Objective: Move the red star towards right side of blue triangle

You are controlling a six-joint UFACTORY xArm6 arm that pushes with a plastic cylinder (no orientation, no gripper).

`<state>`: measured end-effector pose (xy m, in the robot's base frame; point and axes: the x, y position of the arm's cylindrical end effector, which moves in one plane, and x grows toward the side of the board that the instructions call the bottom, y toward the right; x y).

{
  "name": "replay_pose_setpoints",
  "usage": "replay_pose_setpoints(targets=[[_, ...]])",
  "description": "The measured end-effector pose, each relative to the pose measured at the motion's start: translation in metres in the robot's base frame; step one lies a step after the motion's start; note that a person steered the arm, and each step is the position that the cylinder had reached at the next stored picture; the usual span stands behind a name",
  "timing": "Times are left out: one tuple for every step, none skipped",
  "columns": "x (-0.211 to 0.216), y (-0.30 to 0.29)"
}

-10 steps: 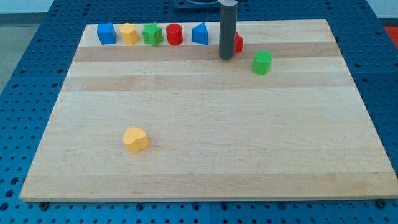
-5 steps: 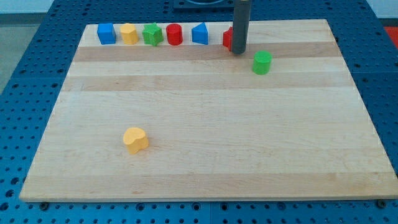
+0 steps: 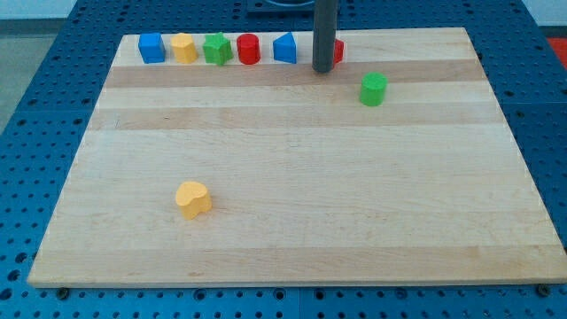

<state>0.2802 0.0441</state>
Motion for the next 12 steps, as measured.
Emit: replay_pose_setpoints(targets=[[0.000,-0.001],[0.000,-0.007],[0.000,-0.009],[0.010,-0.006],[0.019,0.006],[0.018,0.041],[0.005,0.061],[-0.004,0.061],[-0.005,0.060],[-0.005,0.053],[-0.005,0.043],[-0.005,0.034]])
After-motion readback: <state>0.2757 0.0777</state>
